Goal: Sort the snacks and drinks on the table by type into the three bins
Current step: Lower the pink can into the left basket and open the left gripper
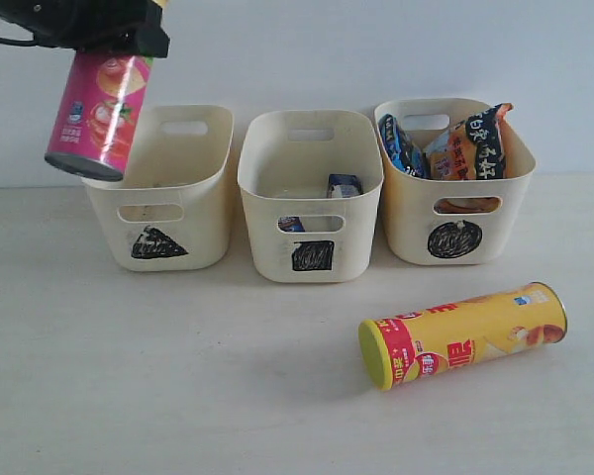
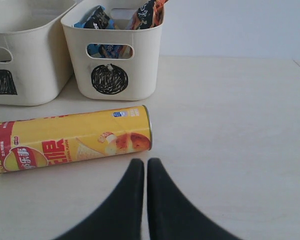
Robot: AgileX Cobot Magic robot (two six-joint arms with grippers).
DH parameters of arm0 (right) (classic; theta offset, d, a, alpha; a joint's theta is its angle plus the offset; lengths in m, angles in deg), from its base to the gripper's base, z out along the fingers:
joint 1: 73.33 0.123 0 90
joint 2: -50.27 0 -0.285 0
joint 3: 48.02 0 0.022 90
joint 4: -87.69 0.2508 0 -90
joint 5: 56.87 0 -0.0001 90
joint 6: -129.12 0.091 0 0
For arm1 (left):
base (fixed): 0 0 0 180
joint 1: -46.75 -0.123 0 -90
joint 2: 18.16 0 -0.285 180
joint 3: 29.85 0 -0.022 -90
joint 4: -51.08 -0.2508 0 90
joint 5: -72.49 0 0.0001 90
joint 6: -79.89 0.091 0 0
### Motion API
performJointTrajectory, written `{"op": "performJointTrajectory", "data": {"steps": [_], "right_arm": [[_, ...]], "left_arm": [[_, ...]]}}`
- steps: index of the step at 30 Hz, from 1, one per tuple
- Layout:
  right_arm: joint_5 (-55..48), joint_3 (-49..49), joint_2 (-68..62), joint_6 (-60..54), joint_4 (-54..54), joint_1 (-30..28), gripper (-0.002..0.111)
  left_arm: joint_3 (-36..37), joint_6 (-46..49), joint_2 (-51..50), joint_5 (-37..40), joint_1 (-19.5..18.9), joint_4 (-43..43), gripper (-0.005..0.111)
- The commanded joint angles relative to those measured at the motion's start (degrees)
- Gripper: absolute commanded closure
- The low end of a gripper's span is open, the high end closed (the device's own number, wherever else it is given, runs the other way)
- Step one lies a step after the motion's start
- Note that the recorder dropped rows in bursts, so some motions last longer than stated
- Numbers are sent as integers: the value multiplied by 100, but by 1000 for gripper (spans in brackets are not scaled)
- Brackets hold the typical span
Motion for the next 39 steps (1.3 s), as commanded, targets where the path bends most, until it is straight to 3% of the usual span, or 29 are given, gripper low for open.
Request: {"op": "performJointTrajectory", "data": {"steps": [1, 9, 22, 24, 30, 33, 39], "right_arm": [[36, -27, 31, -37, 4, -13, 108], [36, -27, 31, -37, 4, -13, 108], [36, -27, 31, -37, 4, -13, 108], [36, -27, 31, -37, 4, -13, 108], [36, -27, 31, -37, 4, -13, 108], [36, -27, 31, -37, 4, -13, 108], [36, -27, 31, -37, 4, -13, 108]], "left_arm": [[-932, 41, -745, -154, 18, -34, 102], [-2049, -186, -1978, -421, -218, -83, 102], [-2132, -186, -3014, -1716, -254, -87, 101], [-2132, -200, -3064, -1749, -254, -87, 93], [-2132, -200, -3140, -1637, -254, -87, 48], [-2132, -200, -3140, -1624, -254, -34, 31], [-2132, -241, -3117, -1394, -254, 82, 15]]}}
